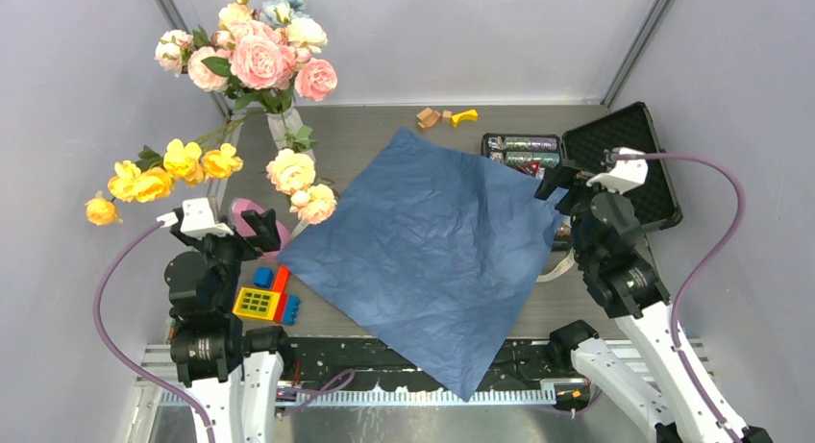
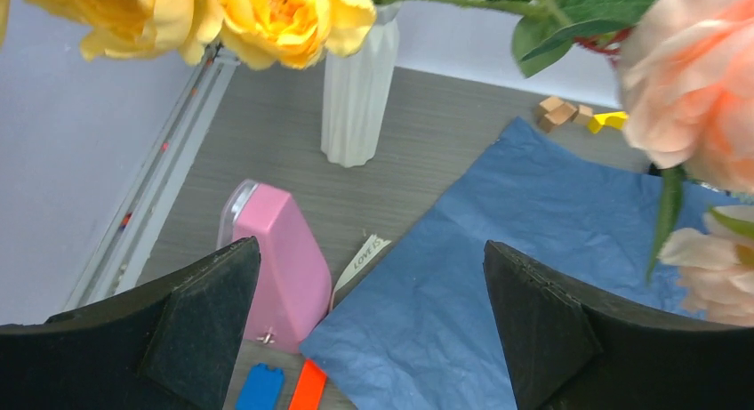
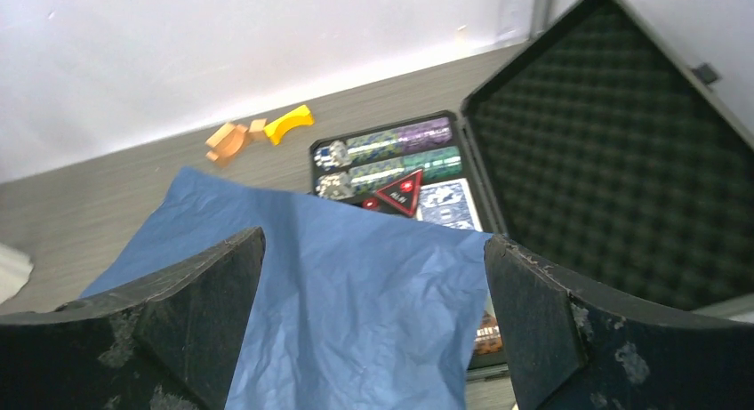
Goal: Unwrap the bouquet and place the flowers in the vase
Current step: Reset both arms
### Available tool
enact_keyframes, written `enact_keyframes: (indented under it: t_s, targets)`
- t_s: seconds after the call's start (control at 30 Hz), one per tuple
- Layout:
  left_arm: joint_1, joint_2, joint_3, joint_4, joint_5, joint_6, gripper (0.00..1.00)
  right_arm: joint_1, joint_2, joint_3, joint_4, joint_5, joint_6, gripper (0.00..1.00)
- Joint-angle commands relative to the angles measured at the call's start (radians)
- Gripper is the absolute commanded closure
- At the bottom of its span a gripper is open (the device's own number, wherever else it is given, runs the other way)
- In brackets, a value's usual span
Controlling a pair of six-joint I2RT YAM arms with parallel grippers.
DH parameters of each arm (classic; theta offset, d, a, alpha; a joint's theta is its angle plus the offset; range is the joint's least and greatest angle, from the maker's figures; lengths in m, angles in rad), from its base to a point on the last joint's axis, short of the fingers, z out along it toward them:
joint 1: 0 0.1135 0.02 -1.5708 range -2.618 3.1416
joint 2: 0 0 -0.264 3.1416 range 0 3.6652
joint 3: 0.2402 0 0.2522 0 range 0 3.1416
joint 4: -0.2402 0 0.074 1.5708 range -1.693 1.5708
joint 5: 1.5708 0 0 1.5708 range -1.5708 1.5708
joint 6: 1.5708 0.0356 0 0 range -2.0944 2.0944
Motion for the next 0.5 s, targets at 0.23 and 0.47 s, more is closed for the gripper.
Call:
enact_keyframes:
  t_s: [0.23,0.47]
  targets:
    - [-0.043,-0.04,-0.031,-0.017,-0.129,-0.007,0.0,-0.002,-0.081,-0.054,0.045,0.169,-0.004,0.01]
    - [-0.046,-0.046,-0.029,-0.021,-0.128,0.002,0.0,-0.002,-0.078,-0.057,0.055,0.167,-0.007,0.01]
